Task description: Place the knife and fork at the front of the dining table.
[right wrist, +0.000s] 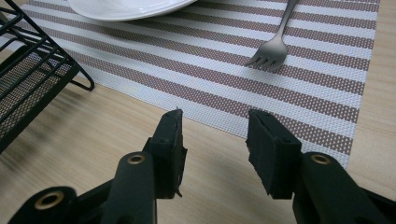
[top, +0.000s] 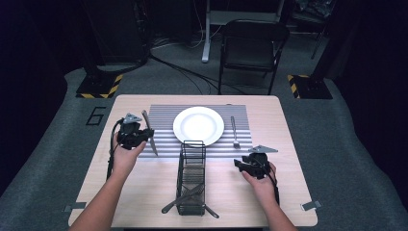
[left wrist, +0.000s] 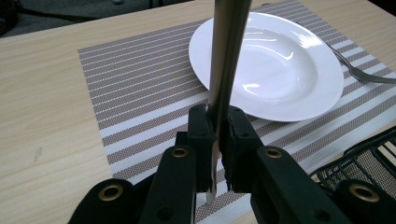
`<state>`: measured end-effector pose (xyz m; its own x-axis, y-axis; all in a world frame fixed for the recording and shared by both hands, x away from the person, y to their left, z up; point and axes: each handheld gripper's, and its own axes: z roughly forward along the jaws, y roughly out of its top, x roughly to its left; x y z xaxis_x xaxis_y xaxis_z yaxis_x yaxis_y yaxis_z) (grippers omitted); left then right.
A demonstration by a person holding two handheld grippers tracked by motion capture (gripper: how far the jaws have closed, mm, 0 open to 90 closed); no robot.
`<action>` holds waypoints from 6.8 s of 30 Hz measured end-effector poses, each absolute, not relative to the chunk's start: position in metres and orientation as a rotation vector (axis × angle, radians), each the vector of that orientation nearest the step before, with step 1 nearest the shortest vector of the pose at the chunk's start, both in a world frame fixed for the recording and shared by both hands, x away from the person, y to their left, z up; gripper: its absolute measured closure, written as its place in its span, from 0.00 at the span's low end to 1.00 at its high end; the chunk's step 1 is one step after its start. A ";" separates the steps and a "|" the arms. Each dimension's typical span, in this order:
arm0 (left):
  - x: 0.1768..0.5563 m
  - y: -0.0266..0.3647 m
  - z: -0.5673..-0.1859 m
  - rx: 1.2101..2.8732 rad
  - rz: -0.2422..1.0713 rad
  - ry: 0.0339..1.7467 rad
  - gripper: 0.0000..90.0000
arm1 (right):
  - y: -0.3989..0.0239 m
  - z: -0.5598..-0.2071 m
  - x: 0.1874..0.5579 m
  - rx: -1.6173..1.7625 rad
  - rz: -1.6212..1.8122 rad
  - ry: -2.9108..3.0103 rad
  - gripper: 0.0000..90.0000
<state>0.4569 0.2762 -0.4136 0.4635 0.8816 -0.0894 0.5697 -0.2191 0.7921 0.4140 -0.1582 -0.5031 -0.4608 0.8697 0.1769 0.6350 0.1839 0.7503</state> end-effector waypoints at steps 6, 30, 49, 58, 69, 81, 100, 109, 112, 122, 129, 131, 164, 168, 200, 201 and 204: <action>0.461 0.276 -0.416 1.889 0.491 1.227 0.91 | -0.159 -0.503 0.414 1.430 1.153 2.175 0.62; 0.489 0.271 -0.424 1.829 0.473 1.313 0.91 | -0.159 -0.503 0.415 1.431 1.155 2.170 0.62; 0.502 0.265 -0.440 1.752 0.498 1.309 0.91 | -0.162 -0.503 0.415 1.435 1.169 2.156 0.62; 0.512 0.261 -0.449 1.716 0.504 1.340 0.92 | -0.164 -0.502 0.414 1.443 1.183 2.145 0.62; 0.524 0.250 -0.459 1.758 0.498 1.361 0.92 | -0.165 -0.503 0.415 1.449 1.193 2.147 0.62; 0.535 0.246 -0.472 1.732 0.508 1.447 0.92 | -0.167 -0.502 0.415 1.462 1.205 2.135 0.62; 0.568 0.224 -0.481 1.648 0.503 1.686 0.91 | -0.167 -0.502 0.415 1.461 1.228 2.135 0.63; 0.575 0.224 -0.491 1.630 0.484 1.749 0.91 | -0.166 -0.502 0.415 1.444 1.228 2.142 0.63; 0.579 0.226 -0.499 1.635 0.484 1.758 0.91 | -0.164 -0.502 0.414 1.445 1.226 2.145 0.63; 0.583 0.229 -0.509 1.649 0.465 1.784 0.91 | -0.164 -0.502 0.414 1.443 1.230 2.146 0.63; 0.586 0.230 -0.512 1.653 0.472 1.776 0.91 | -0.164 -0.501 0.413 1.438 1.239 2.145 0.63; 0.586 0.230 -0.511 1.661 0.477 1.774 0.91 | -0.164 -0.500 0.413 1.439 1.243 2.139 0.63; 0.553 0.266 -0.462 1.729 0.451 1.635 0.63 | -0.167 -0.498 0.411 1.429 1.237 2.129 0.63; 0.547 0.269 -0.457 1.750 0.440 1.599 0.59 | -0.167 -0.496 0.409 1.422 1.243 2.115 0.62; 0.456 0.284 -0.418 1.889 0.487 1.230 0.48 | -0.162 -0.491 0.406 1.384 1.228 2.117 0.61; 0.453 0.286 -0.421 1.890 0.487 1.229 0.48 | -0.162 -0.491 0.406 1.384 1.228 2.117 0.61; 0.446 0.291 -0.431 1.904 0.484 1.233 0.47 | -0.162 -0.492 0.407 1.380 1.221 2.123 0.60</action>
<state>0.4457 0.2914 -0.4312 0.4518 0.8863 -0.1016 0.5806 -0.2057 0.7878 0.4068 -0.1616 -0.4924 -0.4772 0.8622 0.1698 0.5805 0.1643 0.7975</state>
